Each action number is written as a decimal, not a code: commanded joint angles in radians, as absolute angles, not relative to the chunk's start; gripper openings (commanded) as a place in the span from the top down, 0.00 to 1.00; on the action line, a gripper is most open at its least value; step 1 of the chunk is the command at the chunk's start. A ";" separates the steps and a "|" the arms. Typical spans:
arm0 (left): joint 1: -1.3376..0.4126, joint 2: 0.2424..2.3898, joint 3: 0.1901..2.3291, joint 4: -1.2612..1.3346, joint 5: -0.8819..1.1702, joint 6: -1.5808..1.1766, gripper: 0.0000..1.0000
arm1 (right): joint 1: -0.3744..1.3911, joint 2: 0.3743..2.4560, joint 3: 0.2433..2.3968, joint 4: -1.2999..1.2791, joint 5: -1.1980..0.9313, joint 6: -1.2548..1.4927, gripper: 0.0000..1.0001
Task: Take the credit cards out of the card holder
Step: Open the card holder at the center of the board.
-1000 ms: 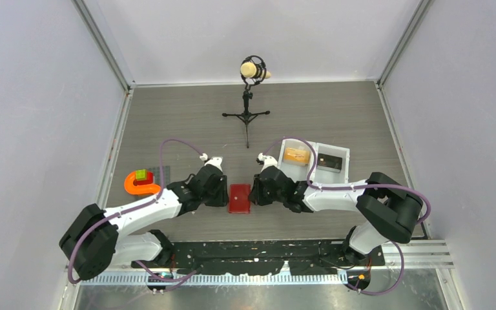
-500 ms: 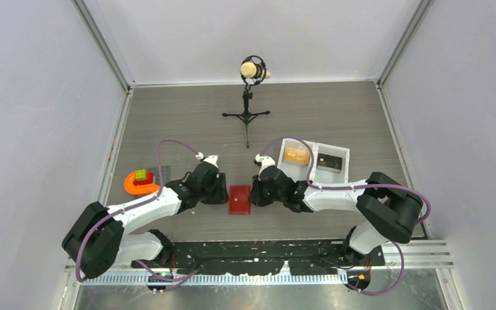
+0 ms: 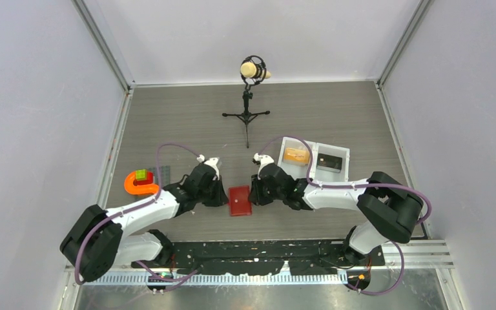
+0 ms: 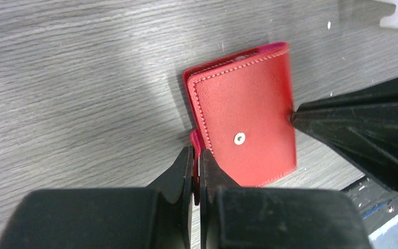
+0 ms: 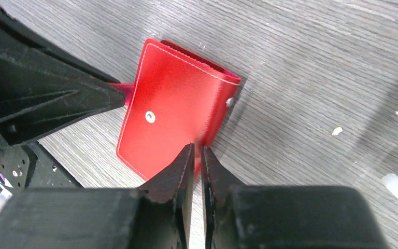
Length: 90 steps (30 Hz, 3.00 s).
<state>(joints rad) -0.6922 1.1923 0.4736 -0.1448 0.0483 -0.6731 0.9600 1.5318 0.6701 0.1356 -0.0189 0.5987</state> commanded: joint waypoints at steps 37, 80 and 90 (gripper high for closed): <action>-0.688 0.870 0.351 -0.047 0.171 -0.769 1.00 | 1.127 1.524 0.857 -0.065 0.189 0.653 0.40; -0.688 0.804 0.347 -0.317 -0.007 -0.686 1.00 | 1.090 1.401 0.776 -0.177 0.324 0.633 0.46; -0.688 0.810 0.386 -0.354 -0.051 -0.745 0.74 | 1.086 1.353 0.817 -0.276 0.357 0.639 0.48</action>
<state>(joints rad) -0.6914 0.8223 0.3401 -0.3717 -0.0341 -0.7204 1.0889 1.4082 0.7689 -0.2241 0.3077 0.6384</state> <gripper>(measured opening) 0.228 0.521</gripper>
